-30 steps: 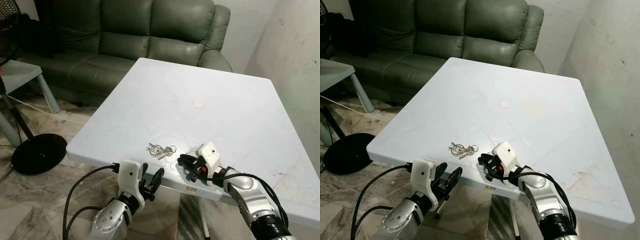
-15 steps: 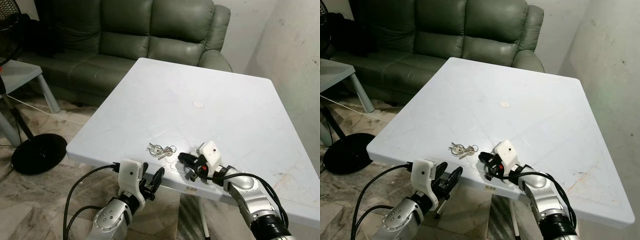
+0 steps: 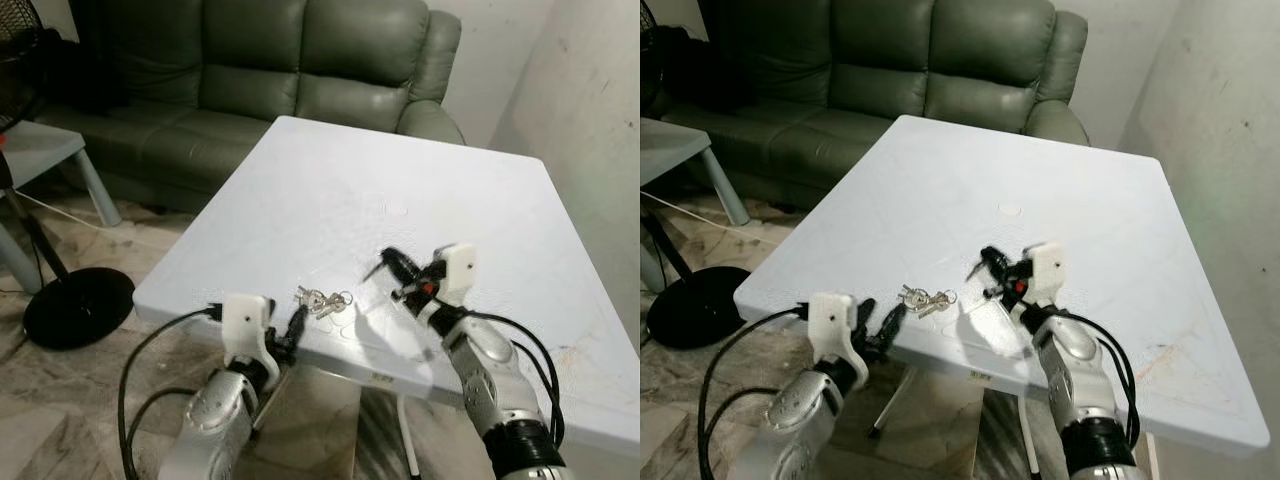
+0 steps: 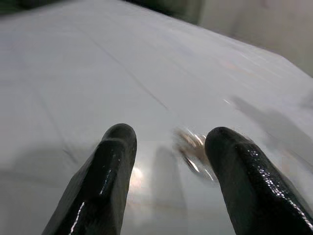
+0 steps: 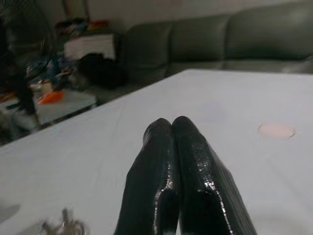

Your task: Hang keys on a hook

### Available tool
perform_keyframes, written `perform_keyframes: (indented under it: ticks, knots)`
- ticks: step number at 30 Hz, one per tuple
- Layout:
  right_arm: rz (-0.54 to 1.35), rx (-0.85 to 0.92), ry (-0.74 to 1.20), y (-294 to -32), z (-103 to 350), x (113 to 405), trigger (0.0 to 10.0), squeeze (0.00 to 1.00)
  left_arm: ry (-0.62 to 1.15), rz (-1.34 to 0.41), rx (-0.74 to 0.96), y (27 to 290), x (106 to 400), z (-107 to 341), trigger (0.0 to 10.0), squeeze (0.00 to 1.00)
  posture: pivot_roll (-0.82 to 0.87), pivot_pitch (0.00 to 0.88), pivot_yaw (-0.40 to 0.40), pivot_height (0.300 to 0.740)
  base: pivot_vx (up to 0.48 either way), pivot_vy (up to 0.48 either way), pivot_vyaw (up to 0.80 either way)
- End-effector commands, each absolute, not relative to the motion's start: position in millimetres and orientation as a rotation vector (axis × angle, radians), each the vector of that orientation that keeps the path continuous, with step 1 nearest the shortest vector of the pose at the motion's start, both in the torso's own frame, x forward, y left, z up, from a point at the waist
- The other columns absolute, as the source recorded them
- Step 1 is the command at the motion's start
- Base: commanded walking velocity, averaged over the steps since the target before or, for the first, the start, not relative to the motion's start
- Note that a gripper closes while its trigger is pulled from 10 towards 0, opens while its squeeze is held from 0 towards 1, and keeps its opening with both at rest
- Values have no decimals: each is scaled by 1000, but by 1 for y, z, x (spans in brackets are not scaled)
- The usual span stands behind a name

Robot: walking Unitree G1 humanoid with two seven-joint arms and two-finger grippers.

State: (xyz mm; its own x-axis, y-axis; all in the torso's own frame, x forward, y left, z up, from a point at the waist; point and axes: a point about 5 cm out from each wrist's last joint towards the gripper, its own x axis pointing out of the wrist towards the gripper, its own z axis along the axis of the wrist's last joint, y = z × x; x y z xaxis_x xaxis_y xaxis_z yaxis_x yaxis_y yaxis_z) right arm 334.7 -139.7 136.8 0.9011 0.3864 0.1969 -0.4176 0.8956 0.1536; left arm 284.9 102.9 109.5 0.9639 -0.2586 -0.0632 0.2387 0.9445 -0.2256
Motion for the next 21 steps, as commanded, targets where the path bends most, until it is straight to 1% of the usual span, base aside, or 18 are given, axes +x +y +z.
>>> perform_keyframes:
  ticks: [1,3,9,10,13,15,17,20,21]
  knots:
    - [374,173,-199,-142,141,332,0,0,66,-209,-241,109,293,113,10000,0,59,0,-65,740,0,0,0]
    - [312,171,-219,-144,142,328,0,0,48,-184,-235,119,302,117,10000,0,52,0,-60,740,0,0,0]
    - [269,176,-231,-142,141,319,0,0,10,-178,-186,129,309,122,10000,0,42,0,-53,740,0,0,0]
    - [233,167,-229,-143,137,312,0,0,2,-170,-187,136,313,124,10000,0,40,0,-51,740,0,0,0]
    - [187,151,-213,-147,128,305,0,0,-7,-169,-178,143,316,123,10000,0,34,0,-44,740,0,0,0]
    - [159,139,-181,-151,117,299,0,0,10,-170,-170,148,317,118,10000,0,27,0,-32,740,0,0,0]
    - [141,137,-152,-156,107,293,0,0,37,-164,-196,153,317,112,10000,0,24,0,-28,740,0,0,0]
    - [135,126,-143,-157,104,292,0,0,45,-161,-198,156,317,110,10000,0,22,0,-26,740,0,0,0]
    - [138,150,-133,-159,101,289,0,0,51,-150,-189,161,318,108,10000,0,22,0,-26,740,0,0,0]
